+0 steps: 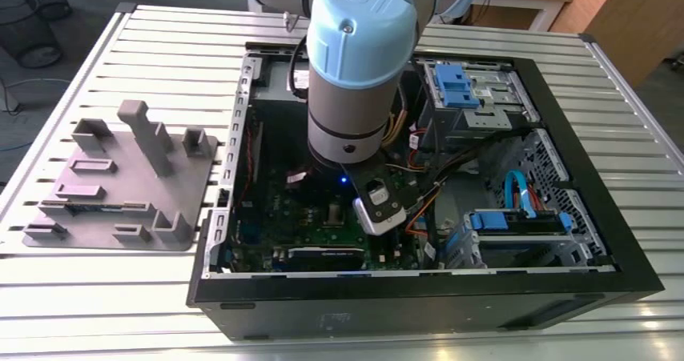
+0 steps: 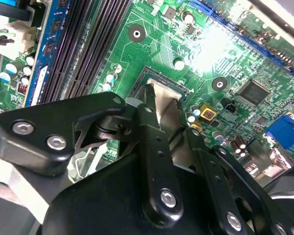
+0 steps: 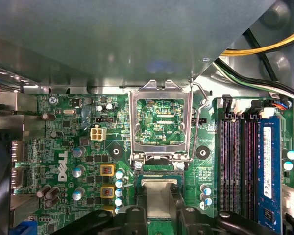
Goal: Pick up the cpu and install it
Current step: 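Place the cpu into insertion slot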
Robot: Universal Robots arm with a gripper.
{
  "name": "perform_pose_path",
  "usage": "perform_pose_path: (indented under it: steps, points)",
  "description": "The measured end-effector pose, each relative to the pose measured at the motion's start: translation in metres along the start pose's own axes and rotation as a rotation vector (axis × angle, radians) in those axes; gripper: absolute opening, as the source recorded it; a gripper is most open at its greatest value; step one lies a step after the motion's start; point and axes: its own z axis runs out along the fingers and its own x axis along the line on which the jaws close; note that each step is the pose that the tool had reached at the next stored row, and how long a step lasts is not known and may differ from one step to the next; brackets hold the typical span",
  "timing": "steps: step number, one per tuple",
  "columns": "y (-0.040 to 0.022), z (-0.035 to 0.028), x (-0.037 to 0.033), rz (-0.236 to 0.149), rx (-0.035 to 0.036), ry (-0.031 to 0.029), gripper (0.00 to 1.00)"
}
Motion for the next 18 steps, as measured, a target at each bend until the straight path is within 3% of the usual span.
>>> perform_pose_path:
  steps: [4, 10, 13, 18]
  points:
    - [0.0, -0.0002, 0.0, 0.0, 0.0, 0.0, 0.11]
    - [0.0, -0.0006, 0.0, 0.0, 0.0, -0.0001, 0.11]
    - [0.0, -0.0006, 0.0, 0.011, 0.0073, -0.0005, 0.11]
    - [0.0, 0.0001, 0.0, 0.013, 0.0076, -0.0005, 0.11]
